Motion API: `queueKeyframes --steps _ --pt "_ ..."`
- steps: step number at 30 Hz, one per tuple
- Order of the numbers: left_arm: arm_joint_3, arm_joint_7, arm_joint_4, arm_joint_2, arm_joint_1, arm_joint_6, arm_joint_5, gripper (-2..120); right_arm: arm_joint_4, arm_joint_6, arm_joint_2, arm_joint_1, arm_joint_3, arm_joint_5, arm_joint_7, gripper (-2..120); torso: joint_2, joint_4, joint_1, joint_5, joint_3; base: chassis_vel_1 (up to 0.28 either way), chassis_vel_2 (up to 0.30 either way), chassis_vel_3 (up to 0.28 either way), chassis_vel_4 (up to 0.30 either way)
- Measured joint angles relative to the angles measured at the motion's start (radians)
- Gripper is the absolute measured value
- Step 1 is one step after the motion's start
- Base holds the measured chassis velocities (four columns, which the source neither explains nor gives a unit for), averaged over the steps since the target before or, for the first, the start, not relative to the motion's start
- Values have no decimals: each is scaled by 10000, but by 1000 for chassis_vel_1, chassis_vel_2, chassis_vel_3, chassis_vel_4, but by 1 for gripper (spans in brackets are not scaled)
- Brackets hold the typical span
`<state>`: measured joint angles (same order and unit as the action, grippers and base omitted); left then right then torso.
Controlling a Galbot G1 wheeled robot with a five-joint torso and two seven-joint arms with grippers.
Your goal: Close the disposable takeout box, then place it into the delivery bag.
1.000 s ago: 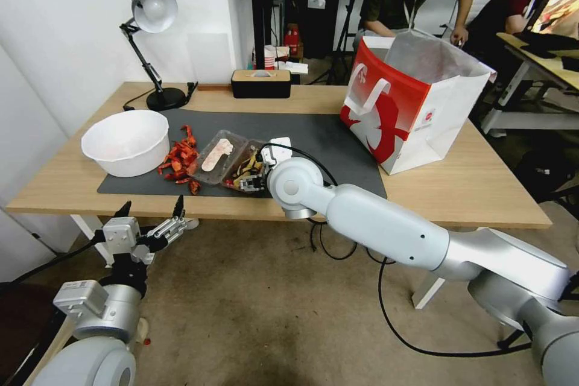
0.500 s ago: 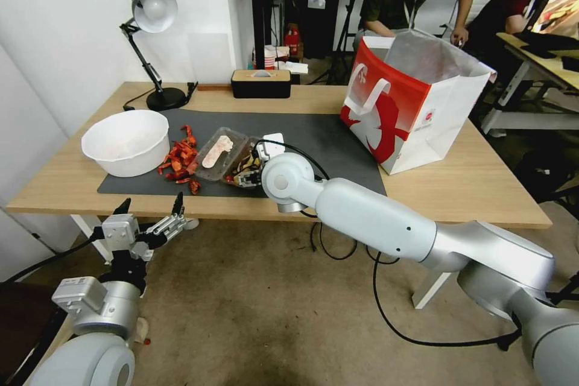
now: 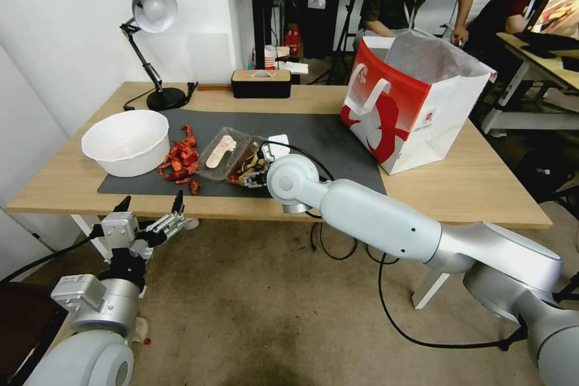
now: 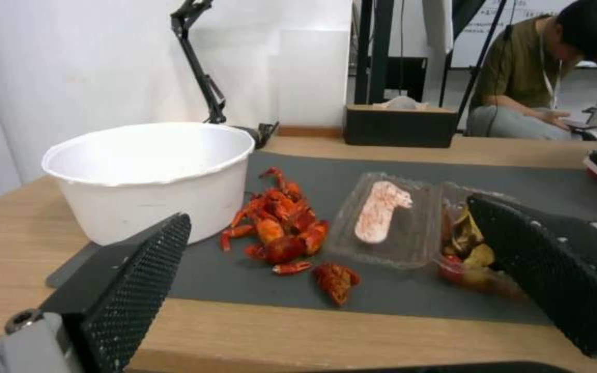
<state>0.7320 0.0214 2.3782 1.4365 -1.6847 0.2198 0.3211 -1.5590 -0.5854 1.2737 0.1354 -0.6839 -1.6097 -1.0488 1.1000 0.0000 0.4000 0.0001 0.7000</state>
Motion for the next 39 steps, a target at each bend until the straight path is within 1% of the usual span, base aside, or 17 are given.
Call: queueKeyframes --steps 8,12,23,27,30,31,33,39 --pt "-16 10 -38 -78 77 12 24 100 -249 13 -347 34 27 0 -5 100 0 -1 0 0 0 0 0 0 0" --pt "-50 17 -75 -94 126 28 41 100 -541 22 -751 25 91 -83 -11 100 0 -1 0 0 1 0 0 0 0" --pt "-75 25 -81 -114 151 34 40 100 -698 36 -1012 127 165 -104 -12 100 0 0 0 1 0 0 0 0 0" --pt "-100 26 -81 -86 146 35 38 100 -748 -15 -1102 78 164 -110 135 100 0 0 0 -1 0 0 0 0 0" --pt "-119 26 -80 -74 143 34 35 100 -755 -152 -1204 38 164 -14 442 100 0 -1 -1 -1 1 0 0 0 0" --pt "-121 26 -80 -76 142 35 35 100 -713 -187 -1252 38 164 114 604 100 0 2 0 0 0 0 0 0 0" --pt "-116 27 -64 -93 137 34 35 100 -631 -221 -1369 39 165 329 845 100 0 -3 0 -1 0 0 0 0 0" --pt "-110 27 -37 -95 121 35 36 100 -605 -238 -1446 40 180 416 984 100 0 0 0 -1 0 0 0 0 0"
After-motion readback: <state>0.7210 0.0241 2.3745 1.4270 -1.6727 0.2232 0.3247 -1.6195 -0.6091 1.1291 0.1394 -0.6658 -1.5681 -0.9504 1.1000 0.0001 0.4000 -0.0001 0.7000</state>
